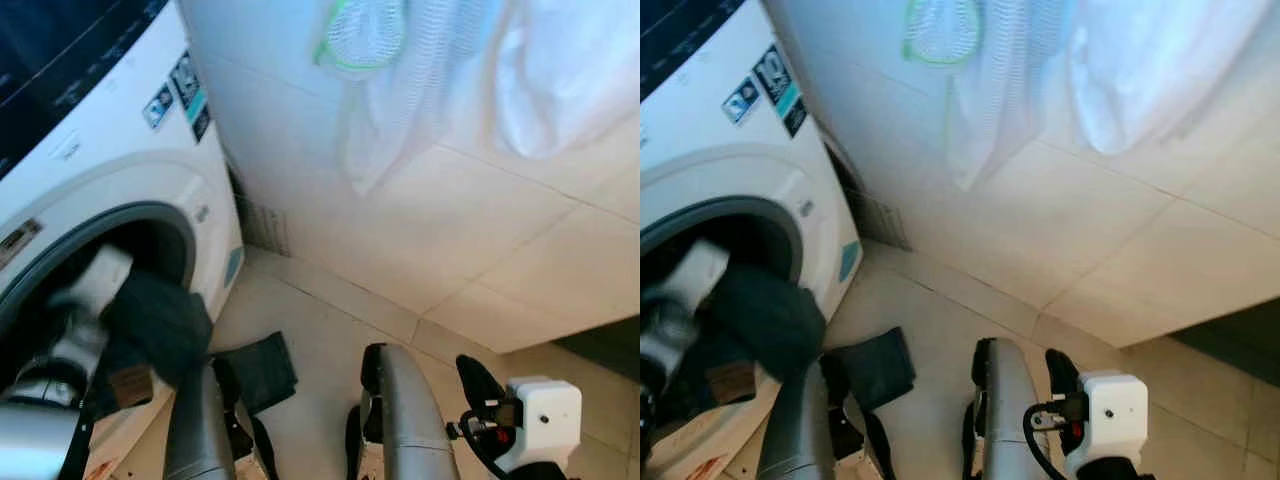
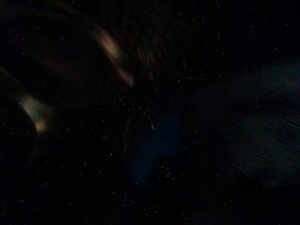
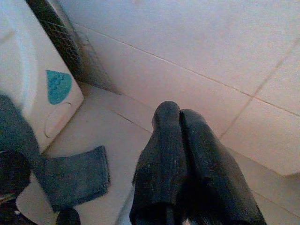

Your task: Clothes washing

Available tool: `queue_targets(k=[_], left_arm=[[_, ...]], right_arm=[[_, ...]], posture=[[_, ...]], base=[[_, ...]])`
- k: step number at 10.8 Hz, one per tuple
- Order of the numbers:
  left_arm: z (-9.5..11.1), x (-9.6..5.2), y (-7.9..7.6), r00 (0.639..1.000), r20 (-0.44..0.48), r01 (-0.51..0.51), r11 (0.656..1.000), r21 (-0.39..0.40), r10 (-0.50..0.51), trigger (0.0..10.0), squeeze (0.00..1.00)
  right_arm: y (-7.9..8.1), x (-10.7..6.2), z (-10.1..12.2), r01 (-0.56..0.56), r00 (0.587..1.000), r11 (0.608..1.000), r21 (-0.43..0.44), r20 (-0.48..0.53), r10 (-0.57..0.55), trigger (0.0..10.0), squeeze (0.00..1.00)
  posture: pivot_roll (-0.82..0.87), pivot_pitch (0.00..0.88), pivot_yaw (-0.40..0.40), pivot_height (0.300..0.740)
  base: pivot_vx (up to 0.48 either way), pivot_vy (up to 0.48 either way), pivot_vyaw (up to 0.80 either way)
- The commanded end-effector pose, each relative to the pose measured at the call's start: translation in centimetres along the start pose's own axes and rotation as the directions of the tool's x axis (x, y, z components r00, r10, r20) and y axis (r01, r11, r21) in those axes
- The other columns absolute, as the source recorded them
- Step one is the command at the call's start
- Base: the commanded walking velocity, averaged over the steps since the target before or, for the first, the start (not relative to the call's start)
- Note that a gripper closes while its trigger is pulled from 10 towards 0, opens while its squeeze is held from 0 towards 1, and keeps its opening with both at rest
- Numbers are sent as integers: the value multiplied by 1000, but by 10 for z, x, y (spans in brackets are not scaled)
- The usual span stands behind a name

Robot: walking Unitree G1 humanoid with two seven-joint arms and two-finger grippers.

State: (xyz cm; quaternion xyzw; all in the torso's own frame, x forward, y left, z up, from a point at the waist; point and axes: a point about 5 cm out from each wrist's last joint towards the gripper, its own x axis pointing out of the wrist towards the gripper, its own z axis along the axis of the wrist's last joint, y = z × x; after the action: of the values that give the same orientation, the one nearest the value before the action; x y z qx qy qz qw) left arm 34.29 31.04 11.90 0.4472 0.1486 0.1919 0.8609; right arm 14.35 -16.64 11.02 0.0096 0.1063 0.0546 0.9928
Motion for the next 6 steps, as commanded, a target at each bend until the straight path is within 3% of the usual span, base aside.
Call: queue_targets(k=[1, 3, 6], left_arm=[[5, 0, -2, 1000, 30, 6, 1000, -23, -5, 10000, 0], [8, -5, -11, 999, 52, 13, 999, -31, -11, 10000, 0], [-1, -8, -15, 997, -3, 82, 996, -18, -82, 10000, 0]], right_arm=[[-2, -4, -2, 5, 1000, 1000, 2, -22, -5, 10000, 0], [-1, -3, -2, 1, 1000, 1000, 4, -22, -1, 10000, 0], [-1, -2, -2, -10, 1000, 1000, 10, -27, 10, 10000, 0]], posture=[[-98, 316, -53, 544], [-93, 316, -54, 544], [-93, 318, -53, 544]], base=[[0, 0, 0], [0, 0, 0], [0, 0, 0]])
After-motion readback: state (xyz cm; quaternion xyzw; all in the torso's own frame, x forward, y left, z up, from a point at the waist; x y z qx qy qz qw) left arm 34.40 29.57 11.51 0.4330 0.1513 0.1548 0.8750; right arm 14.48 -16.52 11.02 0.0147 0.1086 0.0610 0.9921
